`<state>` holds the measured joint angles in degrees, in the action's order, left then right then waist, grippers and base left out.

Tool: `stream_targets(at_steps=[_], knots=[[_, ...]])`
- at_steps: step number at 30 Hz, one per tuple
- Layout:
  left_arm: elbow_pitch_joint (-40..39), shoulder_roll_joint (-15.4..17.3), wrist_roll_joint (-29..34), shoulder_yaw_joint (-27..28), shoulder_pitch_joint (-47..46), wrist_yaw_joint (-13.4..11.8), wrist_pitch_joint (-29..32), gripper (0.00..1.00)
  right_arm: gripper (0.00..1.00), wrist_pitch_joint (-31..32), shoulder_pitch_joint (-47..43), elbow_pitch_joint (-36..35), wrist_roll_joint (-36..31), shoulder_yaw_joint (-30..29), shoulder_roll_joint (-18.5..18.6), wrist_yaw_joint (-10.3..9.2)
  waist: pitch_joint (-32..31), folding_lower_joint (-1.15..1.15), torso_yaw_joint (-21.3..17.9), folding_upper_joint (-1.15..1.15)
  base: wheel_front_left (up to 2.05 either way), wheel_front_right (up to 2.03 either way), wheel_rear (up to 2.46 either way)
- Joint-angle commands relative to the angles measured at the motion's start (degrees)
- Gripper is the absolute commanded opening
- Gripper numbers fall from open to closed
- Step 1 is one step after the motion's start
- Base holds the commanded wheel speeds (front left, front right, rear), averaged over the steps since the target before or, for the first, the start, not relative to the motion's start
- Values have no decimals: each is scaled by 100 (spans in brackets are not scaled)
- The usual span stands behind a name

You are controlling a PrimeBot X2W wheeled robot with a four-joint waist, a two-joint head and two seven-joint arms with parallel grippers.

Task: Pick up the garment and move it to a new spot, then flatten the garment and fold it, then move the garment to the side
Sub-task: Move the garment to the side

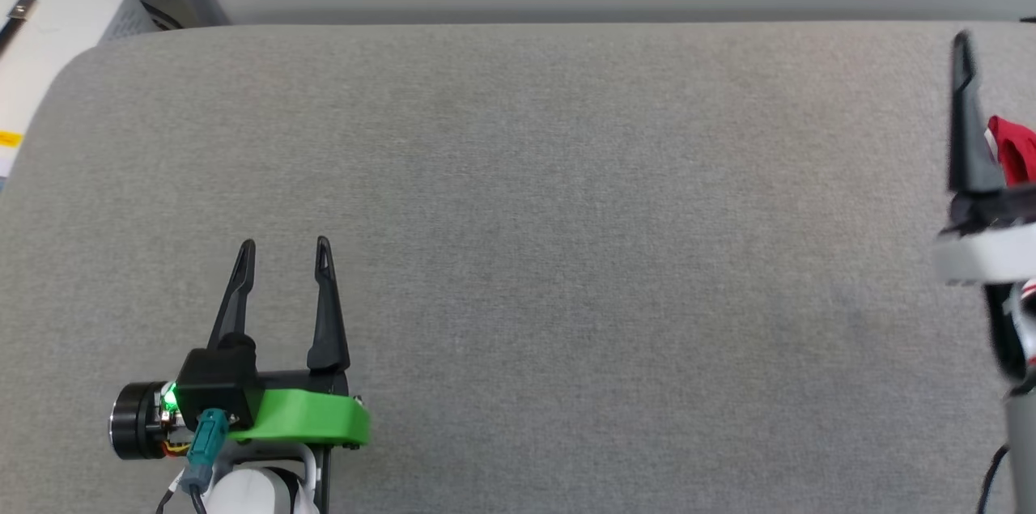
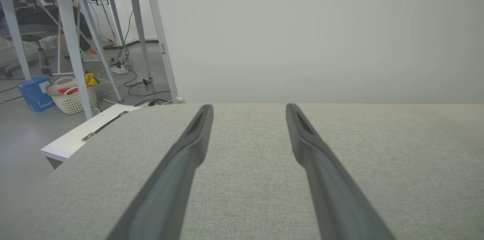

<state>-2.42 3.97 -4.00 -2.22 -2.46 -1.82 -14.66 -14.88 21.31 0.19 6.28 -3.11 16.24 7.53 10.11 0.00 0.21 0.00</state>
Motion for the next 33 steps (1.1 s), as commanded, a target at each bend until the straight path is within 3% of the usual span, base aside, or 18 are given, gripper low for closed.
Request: stream_targets(at_steps=[1, 11, 33], knots=[[29, -14, -53, 15, 83, -18, -34, 100, 100, -11, -255, -115, 1, -2, -168, -4, -208, 0, 206, 0, 0, 0, 0], [163, -38, -45, -35, 326, 45, -34, 100, 100, -11, -1421, -179, 179, 182, -876, -4, -530, 0, 378, 0, 0, 0, 0], [235, -20, 35, -182, 674, 197, -34, 100, 100, -12, -2684, -138, 179, 26, -1239, -4, -797, 0, 262, 0, 0, 0, 0]])
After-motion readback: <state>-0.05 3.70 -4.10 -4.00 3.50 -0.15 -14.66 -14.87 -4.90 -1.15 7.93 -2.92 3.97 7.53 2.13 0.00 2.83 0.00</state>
